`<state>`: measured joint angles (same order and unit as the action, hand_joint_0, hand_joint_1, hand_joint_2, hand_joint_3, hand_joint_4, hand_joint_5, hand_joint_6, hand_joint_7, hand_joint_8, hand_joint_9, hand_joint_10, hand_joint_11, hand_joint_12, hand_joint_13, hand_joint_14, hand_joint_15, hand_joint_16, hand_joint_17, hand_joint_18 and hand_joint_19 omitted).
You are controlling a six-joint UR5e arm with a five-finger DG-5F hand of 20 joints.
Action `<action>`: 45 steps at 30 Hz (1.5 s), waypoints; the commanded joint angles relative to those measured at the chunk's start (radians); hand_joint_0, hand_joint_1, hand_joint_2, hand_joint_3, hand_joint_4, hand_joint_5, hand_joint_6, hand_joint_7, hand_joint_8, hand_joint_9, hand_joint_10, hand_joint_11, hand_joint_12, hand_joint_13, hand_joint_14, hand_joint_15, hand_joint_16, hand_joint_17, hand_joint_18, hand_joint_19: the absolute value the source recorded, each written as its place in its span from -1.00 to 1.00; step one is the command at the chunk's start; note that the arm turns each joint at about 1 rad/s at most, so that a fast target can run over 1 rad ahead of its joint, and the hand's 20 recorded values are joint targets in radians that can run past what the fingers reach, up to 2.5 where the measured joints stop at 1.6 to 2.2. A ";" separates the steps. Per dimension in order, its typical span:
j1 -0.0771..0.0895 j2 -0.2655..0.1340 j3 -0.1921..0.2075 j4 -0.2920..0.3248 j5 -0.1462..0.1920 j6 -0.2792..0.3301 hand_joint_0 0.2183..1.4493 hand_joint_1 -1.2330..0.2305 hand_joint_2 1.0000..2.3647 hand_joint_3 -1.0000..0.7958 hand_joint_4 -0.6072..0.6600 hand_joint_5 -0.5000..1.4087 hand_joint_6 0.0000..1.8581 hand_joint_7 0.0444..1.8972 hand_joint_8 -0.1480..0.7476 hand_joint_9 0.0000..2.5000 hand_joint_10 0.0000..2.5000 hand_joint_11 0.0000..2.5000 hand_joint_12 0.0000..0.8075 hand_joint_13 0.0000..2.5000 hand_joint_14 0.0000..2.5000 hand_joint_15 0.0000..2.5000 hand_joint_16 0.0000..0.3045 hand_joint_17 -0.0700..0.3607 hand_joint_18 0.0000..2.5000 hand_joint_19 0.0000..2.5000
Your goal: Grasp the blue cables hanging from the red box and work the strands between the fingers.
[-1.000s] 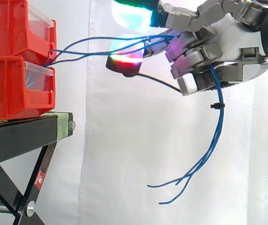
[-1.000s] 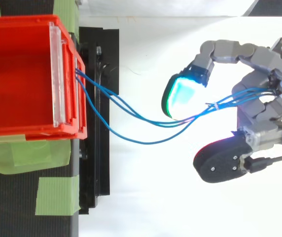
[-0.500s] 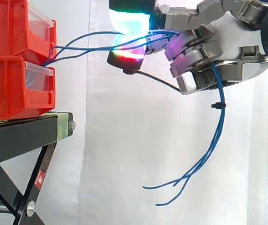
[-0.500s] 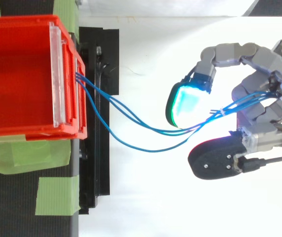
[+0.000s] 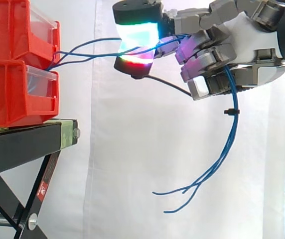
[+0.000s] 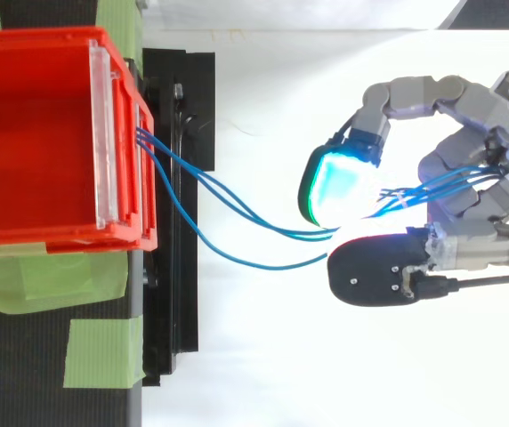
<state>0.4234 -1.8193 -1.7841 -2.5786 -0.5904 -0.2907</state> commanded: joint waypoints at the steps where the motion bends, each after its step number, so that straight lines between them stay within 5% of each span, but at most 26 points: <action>1: 0.000 0.000 0.000 0.000 0.000 0.001 0.07 -0.15 -0.98 -0.22 0.40 -0.34 -0.39 0.34 0.40 0.39 1.00 1.00 0.45 0.55 1.00 0.28 0.68 0.21 1.00 -0.53; 5: 0.000 0.000 0.000 0.000 0.000 0.001 0.30 -0.21 -0.97 -0.26 0.38 -0.33 -0.47 0.37 0.40 0.39 1.00 1.00 0.45 0.55 1.00 0.28 0.68 0.21 1.00 -0.53; 6: 0.000 0.000 0.000 0.000 0.001 0.002 0.50 -0.22 -0.97 -0.10 0.36 -0.30 -0.51 0.38 0.40 0.39 1.00 1.00 0.45 0.55 1.00 0.28 0.68 0.21 1.00 -0.53; 9: 0.000 0.000 0.000 0.000 0.001 0.002 0.62 -0.23 -0.97 -0.03 0.29 -0.18 -0.62 0.45 0.40 0.39 1.00 1.00 0.45 0.55 1.00 0.28 0.68 0.21 1.00 -0.53; 12: 0.000 0.000 0.000 0.000 0.000 0.005 0.63 -0.23 -0.97 -0.05 0.28 -0.04 -0.88 0.56 0.40 0.39 1.00 1.00 0.45 0.55 1.00 0.28 0.68 0.21 1.00 -0.53; 14: 0.000 0.000 0.000 0.000 0.001 0.007 0.42 -0.24 -0.98 -0.06 0.30 0.00 -1.00 0.59 0.40 0.39 1.00 1.00 0.45 0.55 1.00 0.28 0.68 0.21 1.00 -0.53; 17: 0.000 0.000 0.000 0.000 0.001 0.010 0.25 -0.23 -0.98 -0.05 0.36 -0.05 -0.99 0.45 0.40 0.39 1.00 1.00 0.45 0.55 1.00 0.28 0.68 0.21 1.00 -0.53; 21: 0.000 0.000 0.000 0.000 0.004 0.010 0.62 -0.21 -0.97 0.03 0.37 -0.05 -0.98 0.30 0.40 0.39 1.00 1.00 0.45 0.55 1.00 0.28 0.68 0.21 1.00 -0.53; 25: -0.002 0.000 0.000 0.003 0.007 0.010 0.76 -0.23 -0.97 0.07 0.42 0.05 -0.98 0.14 0.40 0.39 1.00 1.00 0.45 0.55 1.00 0.28 0.68 0.21 1.00 -0.53; 27: -0.002 0.000 0.000 0.003 0.007 0.012 0.70 -0.25 -0.98 0.05 0.45 0.05 -0.98 0.05 0.40 0.39 1.00 1.00 0.45 0.55 1.00 0.28 0.68 0.21 1.00 -0.53; 30: -0.003 0.000 0.000 0.006 0.007 0.031 0.34 -0.27 -0.98 0.14 0.47 0.01 -0.98 0.00 0.40 0.39 1.00 1.00 0.45 0.55 1.00 0.28 0.68 0.21 1.00 -0.53; 36: 0.002 0.000 0.000 0.021 0.006 0.065 0.07 -0.20 -0.98 -0.15 0.49 -0.03 -0.98 0.10 0.40 0.39 1.00 1.00 0.45 0.55 1.00 0.28 0.68 0.21 1.00 -0.53; 39: 0.005 0.000 0.000 0.034 0.006 0.070 0.49 -0.25 -0.97 -0.14 0.40 0.01 -0.98 0.23 0.40 0.39 1.00 1.00 0.45 0.55 1.00 0.28 0.68 0.21 1.00 -0.53; 45: 0.009 0.000 0.000 0.044 0.007 0.079 0.69 -0.24 -0.97 0.07 0.32 0.18 -0.98 0.39 0.40 0.39 1.00 1.00 0.45 0.55 1.00 0.28 0.68 0.21 1.00 -0.53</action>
<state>0.4306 -1.8193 -1.7840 -2.5381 -0.5843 -0.2166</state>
